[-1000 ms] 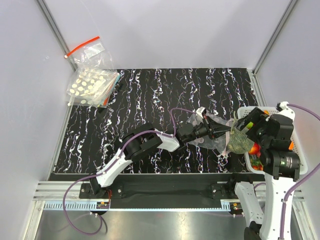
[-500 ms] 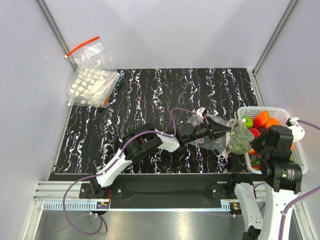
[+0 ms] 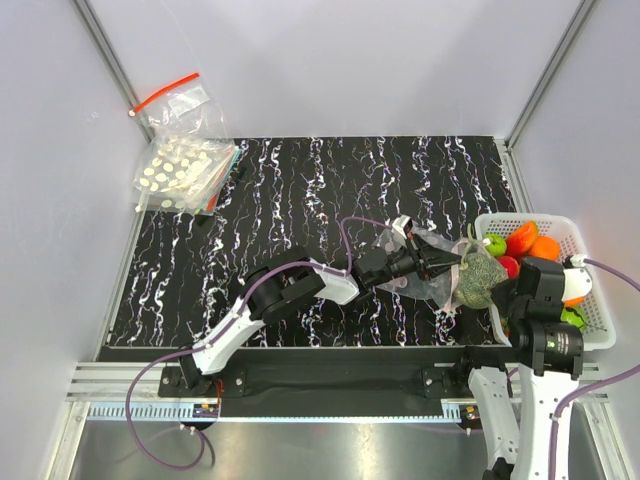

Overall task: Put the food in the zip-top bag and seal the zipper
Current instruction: Place the fake fruit in the zipper food storage bag.

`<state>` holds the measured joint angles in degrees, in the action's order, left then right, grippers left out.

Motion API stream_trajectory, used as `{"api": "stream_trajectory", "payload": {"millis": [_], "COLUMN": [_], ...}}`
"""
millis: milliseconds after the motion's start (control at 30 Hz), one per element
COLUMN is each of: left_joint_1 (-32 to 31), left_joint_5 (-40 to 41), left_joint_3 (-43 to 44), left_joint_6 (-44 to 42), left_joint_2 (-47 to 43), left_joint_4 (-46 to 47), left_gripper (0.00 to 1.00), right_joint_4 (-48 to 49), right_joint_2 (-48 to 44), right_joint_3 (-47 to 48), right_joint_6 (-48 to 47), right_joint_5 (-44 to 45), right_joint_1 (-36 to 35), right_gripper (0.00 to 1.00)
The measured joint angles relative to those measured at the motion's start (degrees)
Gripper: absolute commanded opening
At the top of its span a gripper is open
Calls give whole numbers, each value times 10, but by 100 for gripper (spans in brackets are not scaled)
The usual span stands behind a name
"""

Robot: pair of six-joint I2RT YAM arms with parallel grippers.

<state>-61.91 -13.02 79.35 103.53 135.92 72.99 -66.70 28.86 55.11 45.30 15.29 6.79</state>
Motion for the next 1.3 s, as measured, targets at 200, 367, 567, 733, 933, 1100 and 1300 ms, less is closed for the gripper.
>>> {"api": "stream_trajectory", "payload": {"millis": [200, 367, 567, 733, 933, 1100, 1300], "left_joint_1": [2, 1, -5, -14, -16, -13, -7], "left_joint_5": [2, 1, -3, -7, -11, -15, -33], "left_joint_3": [-3, -2, -2, -2, -3, -26, -37], "left_joint_6": [0, -1, 3, 11, 20, 20, 18], "left_joint_2": [-1, -5, -5, -5, -5, -5, -3], "left_joint_4": [-3, -9, -9, -10, -10, -13, -12], "left_gripper": [0, 0, 0, 0, 0, 0, 0], "right_joint_4": [19, 46, 93, 126, 168, 181, 204], "right_joint_2": [-7, -8, -12, -10, 1, 6, 14], "right_joint_3": [-43, -52, -105, -134, -178, -195, -221], "right_joint_6": [15, 15, 15, 16, 23, 23, 22], "right_joint_5": [-12, -17, -61, -93, -123, -124, -135], "right_joint_1": [0, 0, 0, 0, 0, 0, 0], "right_gripper": [0, 0, 0, 0, 0, 0, 0]}}
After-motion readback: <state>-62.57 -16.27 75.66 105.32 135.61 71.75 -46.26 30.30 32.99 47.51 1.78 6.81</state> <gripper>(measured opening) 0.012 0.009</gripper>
